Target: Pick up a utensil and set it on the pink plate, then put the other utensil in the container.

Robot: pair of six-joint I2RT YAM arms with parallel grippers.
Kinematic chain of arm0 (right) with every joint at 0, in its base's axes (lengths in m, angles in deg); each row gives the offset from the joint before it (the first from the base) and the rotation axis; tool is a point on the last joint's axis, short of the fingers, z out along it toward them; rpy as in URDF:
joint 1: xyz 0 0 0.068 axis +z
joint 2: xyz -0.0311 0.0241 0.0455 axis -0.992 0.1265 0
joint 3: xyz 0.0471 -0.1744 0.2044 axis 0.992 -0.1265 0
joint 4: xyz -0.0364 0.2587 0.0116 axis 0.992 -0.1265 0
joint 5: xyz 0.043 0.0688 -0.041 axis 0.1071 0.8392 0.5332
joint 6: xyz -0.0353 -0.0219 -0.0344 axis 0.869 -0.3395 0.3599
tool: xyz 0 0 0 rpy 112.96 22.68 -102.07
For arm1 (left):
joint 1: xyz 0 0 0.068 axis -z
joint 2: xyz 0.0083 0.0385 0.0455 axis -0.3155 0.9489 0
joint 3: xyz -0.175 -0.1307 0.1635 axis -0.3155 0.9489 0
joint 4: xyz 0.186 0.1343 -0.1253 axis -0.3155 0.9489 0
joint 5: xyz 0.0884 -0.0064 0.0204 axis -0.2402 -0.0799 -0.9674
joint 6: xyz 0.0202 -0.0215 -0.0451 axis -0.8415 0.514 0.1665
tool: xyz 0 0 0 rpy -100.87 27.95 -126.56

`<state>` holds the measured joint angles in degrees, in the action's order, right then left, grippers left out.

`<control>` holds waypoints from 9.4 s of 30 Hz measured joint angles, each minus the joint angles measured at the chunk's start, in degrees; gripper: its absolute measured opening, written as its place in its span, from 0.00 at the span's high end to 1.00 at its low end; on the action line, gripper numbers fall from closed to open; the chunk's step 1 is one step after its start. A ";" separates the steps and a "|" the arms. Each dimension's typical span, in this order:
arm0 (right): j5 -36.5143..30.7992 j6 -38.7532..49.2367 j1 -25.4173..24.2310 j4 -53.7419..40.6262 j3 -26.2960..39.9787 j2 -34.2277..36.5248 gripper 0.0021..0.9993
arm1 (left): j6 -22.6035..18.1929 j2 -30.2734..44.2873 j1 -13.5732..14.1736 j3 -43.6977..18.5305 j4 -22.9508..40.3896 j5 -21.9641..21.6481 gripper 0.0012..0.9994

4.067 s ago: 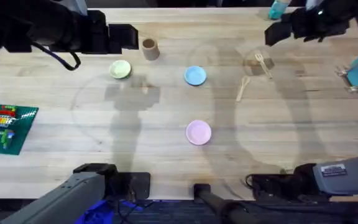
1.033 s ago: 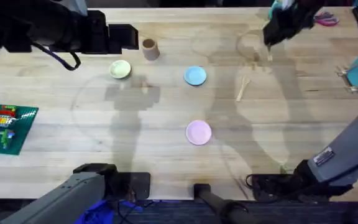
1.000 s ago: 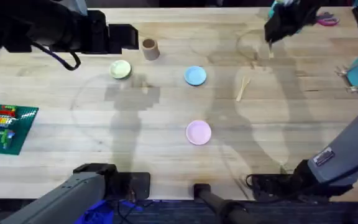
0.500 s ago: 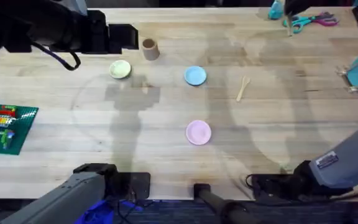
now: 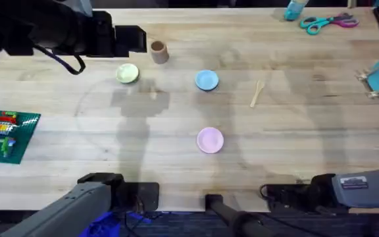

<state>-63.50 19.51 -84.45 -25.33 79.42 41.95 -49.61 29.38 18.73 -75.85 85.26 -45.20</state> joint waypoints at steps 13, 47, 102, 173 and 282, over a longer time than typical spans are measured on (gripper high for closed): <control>0.00 1.92 0.00 10.74 -19.16 -14.13 0.97 | 0.00 0.00 0.00 0.00 0.02 0.00 0.01; 2.64 12.95 23.63 16.43 -39.21 -18.65 0.93 | 0.00 0.00 0.00 0.00 0.02 0.00 0.01; 14.60 13.27 47.25 31.20 -61.82 -9.44 0.97 | 0.00 0.00 0.00 0.00 0.04 0.00 0.01; 8.09 13.22 47.95 38.98 -67.09 -10.50 0.74 | 0.00 0.00 0.00 0.00 1.33 0.00 0.01; -12.57 -60.82 20.24 18.23 -52.36 -2.10 0.02 | -45.10 25.66 -26.25 -0.50 -19.38 39.70 0.01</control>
<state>-76.08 -41.31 -64.21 -7.10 27.07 39.84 -94.71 55.04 -7.52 -76.36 65.88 -5.50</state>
